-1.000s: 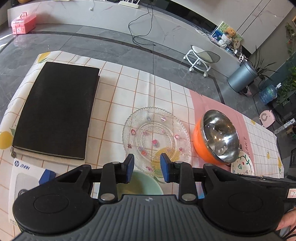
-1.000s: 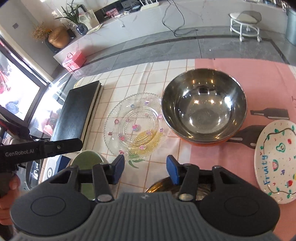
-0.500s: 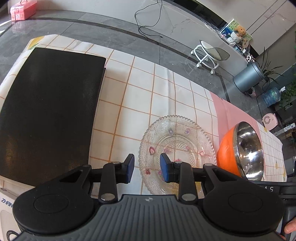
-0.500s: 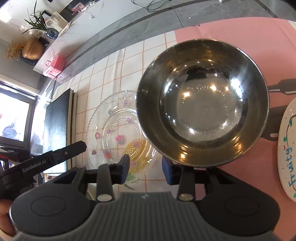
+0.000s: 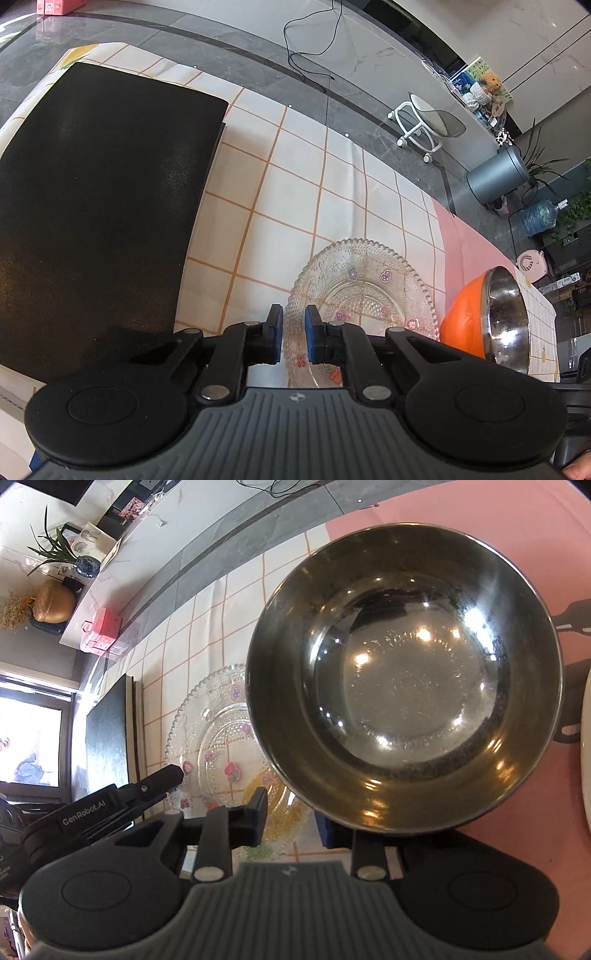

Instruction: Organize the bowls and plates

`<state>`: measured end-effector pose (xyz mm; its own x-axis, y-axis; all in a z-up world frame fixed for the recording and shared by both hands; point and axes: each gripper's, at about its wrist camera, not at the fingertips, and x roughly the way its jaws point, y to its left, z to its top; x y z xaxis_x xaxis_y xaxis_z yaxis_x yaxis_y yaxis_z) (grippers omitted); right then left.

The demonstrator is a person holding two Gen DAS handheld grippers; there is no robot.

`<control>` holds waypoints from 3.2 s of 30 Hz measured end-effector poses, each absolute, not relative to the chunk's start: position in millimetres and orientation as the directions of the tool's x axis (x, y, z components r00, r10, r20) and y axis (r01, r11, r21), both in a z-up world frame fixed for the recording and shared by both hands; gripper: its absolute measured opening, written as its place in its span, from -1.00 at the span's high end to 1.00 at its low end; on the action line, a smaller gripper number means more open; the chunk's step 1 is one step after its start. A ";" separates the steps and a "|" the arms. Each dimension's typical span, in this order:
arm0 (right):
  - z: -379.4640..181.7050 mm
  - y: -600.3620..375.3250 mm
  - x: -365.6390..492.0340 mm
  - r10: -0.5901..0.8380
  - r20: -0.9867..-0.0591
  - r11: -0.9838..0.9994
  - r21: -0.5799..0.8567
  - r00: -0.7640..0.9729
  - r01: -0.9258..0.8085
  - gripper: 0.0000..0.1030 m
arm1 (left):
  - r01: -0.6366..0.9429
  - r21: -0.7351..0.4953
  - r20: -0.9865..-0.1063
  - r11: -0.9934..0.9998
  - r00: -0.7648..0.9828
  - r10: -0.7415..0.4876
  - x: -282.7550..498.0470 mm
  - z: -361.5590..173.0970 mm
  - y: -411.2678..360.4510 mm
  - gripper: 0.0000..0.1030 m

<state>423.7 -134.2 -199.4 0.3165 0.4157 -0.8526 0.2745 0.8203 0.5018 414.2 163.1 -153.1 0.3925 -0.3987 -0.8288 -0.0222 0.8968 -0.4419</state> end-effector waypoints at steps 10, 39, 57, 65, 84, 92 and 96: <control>-192.4 -147.6 405.4 0.442 -0.815 0.780 0.556 0.376 0.288 0.86 | -0.023 -0.439 -0.818 0.898 0.425 -0.388 403.6 -139.0 166.3 0.84; -82.0 -168.6 254.4 0.586 -0.625 0.684 0.723 0.515 0.098 0.87 | -0.028 -0.511 -0.666 0.859 0.644 -0.376 224.8 -14.6 169.2 0.85; -101.4 -246.6 59.6 0.613 -0.516 0.623 0.781 0.599 0.036 0.87 | -0.009 -0.629 -0.586 0.777 0.663 -0.466 71.4 -53.3 110.8 0.85; -143.0 -282.1 26.3 0.577 -0.558 0.652 0.754 0.596 0.075 0.87 | -0.065 -0.594 -0.663 0.802 0.603 -0.443 56.6 -96.5 75.3 0.85; -192.6 -287.5 64.8 0.497 -0.646 0.736 0.667 0.580 0.113 0.87 | -0.093 -0.502 -0.738 0.860 0.565 -0.369 70.1 -135.3 44.8 0.84; -193.6 -277.3 64.9 0.450 -0.675 0.794 0.602 0.584 0.083 0.85 | -0.088 -0.474 -0.749 0.876 0.564 -0.348 69.4 -136.7 41.8 0.83; -195.2 -274.2 65.3 0.438 -0.690 0.810 0.581 0.577 0.079 0.84 | -0.077 -0.441 -0.760 0.894 0.561 -0.327 68.5 -136.6 37.6 0.83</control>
<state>65.3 -274.2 -195.2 0.5769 0.4380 -0.6895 0.0786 0.8105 0.5805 68.5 37.6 -136.6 0.5611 -0.3273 -0.7603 -0.0765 0.8940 -0.4414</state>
